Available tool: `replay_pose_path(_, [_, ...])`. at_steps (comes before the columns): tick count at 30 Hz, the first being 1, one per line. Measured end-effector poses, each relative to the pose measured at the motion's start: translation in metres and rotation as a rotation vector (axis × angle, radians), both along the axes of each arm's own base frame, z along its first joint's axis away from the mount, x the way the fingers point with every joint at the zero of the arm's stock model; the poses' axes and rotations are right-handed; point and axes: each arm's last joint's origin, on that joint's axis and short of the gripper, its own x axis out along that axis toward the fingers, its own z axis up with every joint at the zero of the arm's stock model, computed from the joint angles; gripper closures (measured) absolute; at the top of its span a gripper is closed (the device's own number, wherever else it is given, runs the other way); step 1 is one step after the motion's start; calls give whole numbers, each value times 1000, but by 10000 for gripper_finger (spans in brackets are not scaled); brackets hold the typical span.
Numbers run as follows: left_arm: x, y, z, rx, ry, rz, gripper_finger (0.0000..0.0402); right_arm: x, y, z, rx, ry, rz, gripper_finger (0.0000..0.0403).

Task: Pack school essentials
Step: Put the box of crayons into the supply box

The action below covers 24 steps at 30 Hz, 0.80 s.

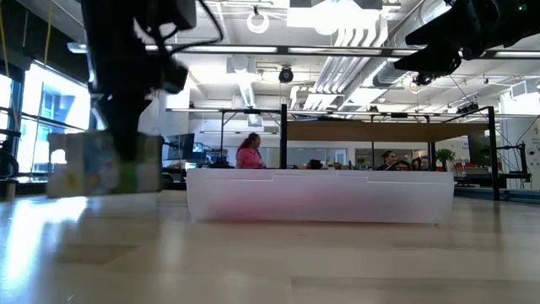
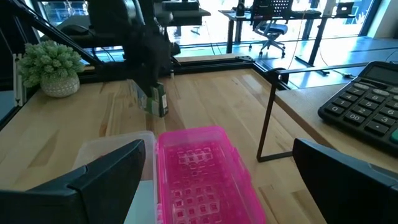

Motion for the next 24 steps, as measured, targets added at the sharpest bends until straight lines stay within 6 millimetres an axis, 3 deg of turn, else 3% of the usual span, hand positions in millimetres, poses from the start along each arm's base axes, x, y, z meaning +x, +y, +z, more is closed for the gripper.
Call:
replay_pose_path(12, [55, -32, 68, 268, -251, -320, 352, 0, 0, 0, 8, -3, -2, 4])
replay_pose_path(18, [95, -48, 71, 413, -218, -439, 353, 0, 0, 0, 10, -4, -2, 4])
replay_pose_path(24, [128, -69, 61, 542, -173, -504, 353, 0, 0, 1, 11, -6, -2, 4])
